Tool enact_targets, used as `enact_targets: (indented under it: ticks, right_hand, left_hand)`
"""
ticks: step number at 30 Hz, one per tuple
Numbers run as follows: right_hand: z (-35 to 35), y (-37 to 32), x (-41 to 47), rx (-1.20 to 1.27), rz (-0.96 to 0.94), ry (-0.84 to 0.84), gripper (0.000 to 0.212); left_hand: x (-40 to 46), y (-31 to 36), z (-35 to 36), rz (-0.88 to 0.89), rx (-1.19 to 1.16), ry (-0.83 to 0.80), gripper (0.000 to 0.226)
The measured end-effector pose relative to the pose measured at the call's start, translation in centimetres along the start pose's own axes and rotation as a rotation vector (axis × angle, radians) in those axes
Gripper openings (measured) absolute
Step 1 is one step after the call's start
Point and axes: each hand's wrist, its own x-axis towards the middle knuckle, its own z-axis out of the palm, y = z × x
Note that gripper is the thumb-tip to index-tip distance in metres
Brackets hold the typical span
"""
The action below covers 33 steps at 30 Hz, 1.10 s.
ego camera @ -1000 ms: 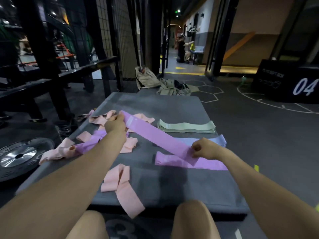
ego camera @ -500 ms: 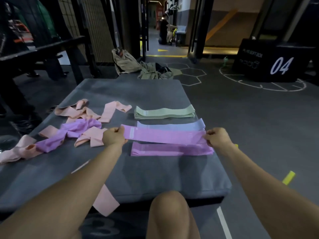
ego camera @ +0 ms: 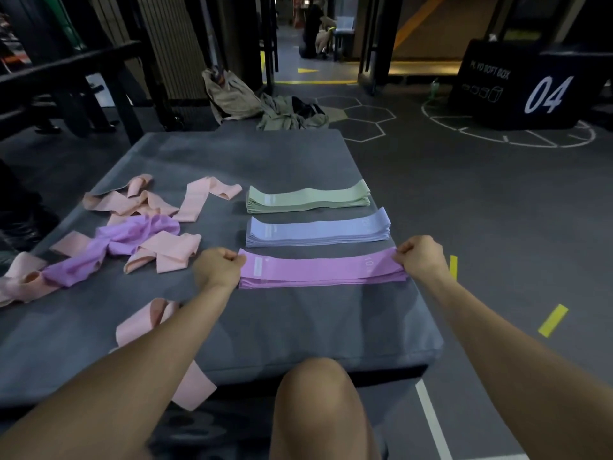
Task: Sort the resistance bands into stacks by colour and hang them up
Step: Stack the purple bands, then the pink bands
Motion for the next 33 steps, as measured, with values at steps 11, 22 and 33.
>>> enact_targets:
  ticks: [11, 22, 33]
  right_hand:
    - [0.6, 0.5, -0.2, -0.09, 0.033, 0.012, 0.013]
    - [1.6, 0.9, -0.6, -0.169, 0.025, 0.066, 0.022]
    - [2.3, 0.5, -1.4, -0.28, -0.067, 0.078, 0.022]
  left_hand:
    - [-0.5, -0.2, 0.0, -0.002, 0.127, -0.056, 0.018]
    - [-0.4, -0.9, 0.6, -0.044, 0.041, -0.052, 0.01]
    - [-0.2, -1.6, 1.3, 0.079, 0.081, -0.047, 0.018]
